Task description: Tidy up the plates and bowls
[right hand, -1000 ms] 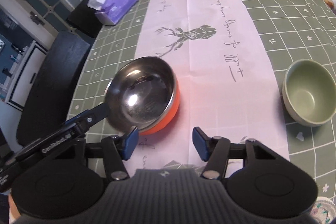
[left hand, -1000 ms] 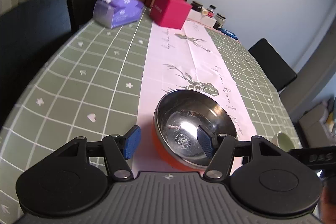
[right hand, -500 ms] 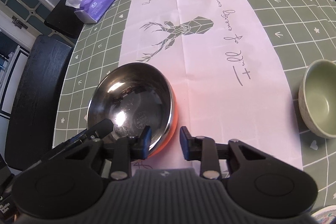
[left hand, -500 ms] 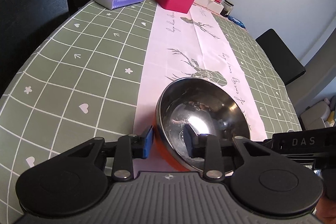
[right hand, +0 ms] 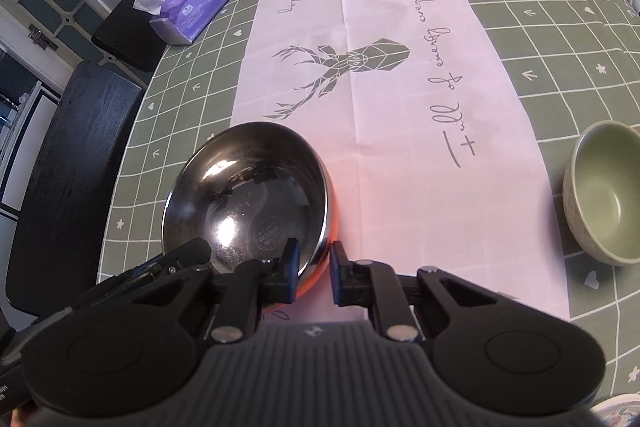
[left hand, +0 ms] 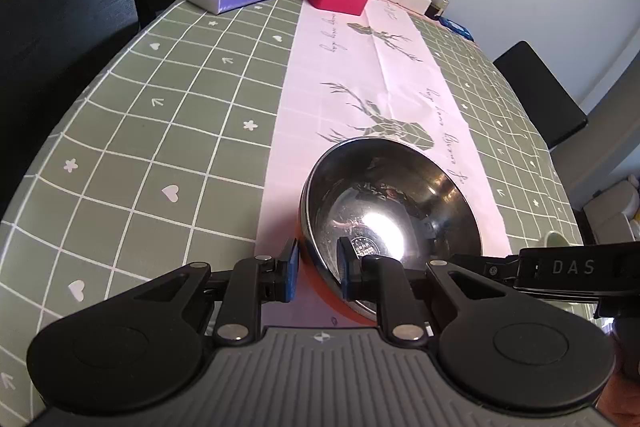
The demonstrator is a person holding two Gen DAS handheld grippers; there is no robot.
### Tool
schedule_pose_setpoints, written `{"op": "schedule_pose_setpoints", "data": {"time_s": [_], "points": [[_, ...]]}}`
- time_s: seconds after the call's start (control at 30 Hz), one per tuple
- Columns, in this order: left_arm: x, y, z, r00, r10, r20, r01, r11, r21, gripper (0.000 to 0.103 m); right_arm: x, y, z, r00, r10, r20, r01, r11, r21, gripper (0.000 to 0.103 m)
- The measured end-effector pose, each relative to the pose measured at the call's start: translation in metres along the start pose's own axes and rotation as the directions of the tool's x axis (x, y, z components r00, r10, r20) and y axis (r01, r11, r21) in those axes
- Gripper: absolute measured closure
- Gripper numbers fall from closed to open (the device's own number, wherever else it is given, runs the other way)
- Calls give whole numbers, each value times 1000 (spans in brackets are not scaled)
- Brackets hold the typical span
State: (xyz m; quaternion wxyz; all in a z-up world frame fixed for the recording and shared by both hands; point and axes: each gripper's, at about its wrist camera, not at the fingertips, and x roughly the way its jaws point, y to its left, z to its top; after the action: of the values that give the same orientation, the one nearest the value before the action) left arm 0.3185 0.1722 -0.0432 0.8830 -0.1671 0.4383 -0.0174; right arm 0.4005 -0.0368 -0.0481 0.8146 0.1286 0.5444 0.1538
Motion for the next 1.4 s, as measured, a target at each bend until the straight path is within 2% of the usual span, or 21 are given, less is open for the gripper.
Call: {"op": "schedule_pose_setpoints", "data": {"time_s": [0.4, 0.67, 0.8, 1.07, 1.27, 1.4], "points": [[-51, -44, -16, 1000, -6, -13, 7, 995, 102, 81, -64, -9, -27, 999, 7, 45, -5, 998, -60, 91], [-91, -69, -28, 997, -35, -63, 43, 989, 140, 81, -113, -21, -48, 998, 33, 61, -28, 996, -87, 91], [-112, -84, -38, 994, -37, -105, 56, 980, 191, 81, -139, -26, -66, 997, 44, 61, -36, 992, -117, 91], [-128, -104, -71, 968, -28, -248, 90, 966, 241, 81, -170, -45, -104, 999, 44, 17, -41, 988, -148, 92], [-121, -111, -91, 944, 14, -330, 79, 961, 267, 80, -164, -58, -123, 999, 40, -23, -43, 989, -145, 93], [-115, -115, -100, 934, 44, -355, 63, 957, 282, 80, -156, -65, -129, 998, 36, -45, -42, 989, -140, 93]]}}
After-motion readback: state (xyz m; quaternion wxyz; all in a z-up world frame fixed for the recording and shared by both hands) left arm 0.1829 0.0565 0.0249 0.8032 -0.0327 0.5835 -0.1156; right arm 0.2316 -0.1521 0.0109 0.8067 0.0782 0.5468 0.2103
